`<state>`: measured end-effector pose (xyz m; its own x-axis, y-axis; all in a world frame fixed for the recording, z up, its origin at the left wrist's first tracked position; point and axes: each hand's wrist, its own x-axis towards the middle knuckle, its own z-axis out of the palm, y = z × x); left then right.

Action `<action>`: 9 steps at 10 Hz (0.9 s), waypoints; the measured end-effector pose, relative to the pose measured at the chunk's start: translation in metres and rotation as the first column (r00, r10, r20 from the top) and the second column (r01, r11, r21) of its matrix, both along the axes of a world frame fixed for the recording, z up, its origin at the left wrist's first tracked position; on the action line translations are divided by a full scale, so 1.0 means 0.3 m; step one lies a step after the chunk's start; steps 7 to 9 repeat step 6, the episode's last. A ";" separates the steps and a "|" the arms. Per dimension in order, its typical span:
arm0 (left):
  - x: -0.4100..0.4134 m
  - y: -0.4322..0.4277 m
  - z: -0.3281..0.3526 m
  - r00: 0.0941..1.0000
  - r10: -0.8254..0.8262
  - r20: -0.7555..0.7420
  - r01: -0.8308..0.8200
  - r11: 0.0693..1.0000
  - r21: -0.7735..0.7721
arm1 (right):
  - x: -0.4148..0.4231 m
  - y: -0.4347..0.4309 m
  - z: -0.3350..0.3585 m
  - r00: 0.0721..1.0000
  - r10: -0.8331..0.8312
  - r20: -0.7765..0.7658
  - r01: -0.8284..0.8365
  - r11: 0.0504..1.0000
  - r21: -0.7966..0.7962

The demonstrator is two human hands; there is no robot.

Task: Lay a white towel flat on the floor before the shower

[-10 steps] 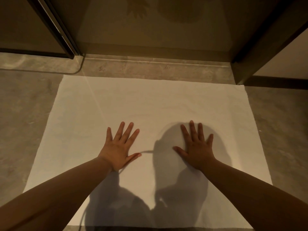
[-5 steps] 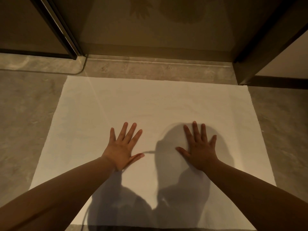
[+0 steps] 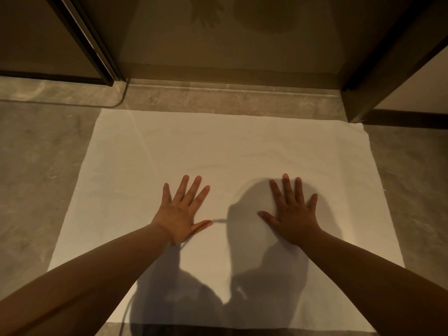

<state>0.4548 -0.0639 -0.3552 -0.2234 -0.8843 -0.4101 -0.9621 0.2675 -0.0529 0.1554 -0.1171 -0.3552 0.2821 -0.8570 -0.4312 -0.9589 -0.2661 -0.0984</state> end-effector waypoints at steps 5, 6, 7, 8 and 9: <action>0.003 0.014 0.024 1.000 0.023 0.004 -0.023 0.999 0.028 | 0.021 -0.001 0.024 0.999 -0.029 -0.030 0.030 0.999 0.032; -0.017 0.030 0.105 0.993 0.098 -0.061 -0.092 0.991 0.095 | 0.046 0.006 0.095 0.995 -0.102 0.011 0.100 0.989 0.109; -0.017 0.030 0.105 0.993 0.098 -0.061 -0.092 0.991 0.095 | 0.046 0.006 0.095 0.995 -0.102 0.011 0.100 0.989 0.109; -0.017 0.030 0.105 0.993 0.098 -0.061 -0.092 0.991 0.095 | 0.046 0.006 0.095 0.995 -0.102 0.011 0.100 0.989 0.109; -0.017 0.030 0.105 0.993 0.098 -0.061 -0.092 0.991 0.095 | 0.046 0.006 0.095 0.995 -0.102 0.011 0.100 0.989 0.109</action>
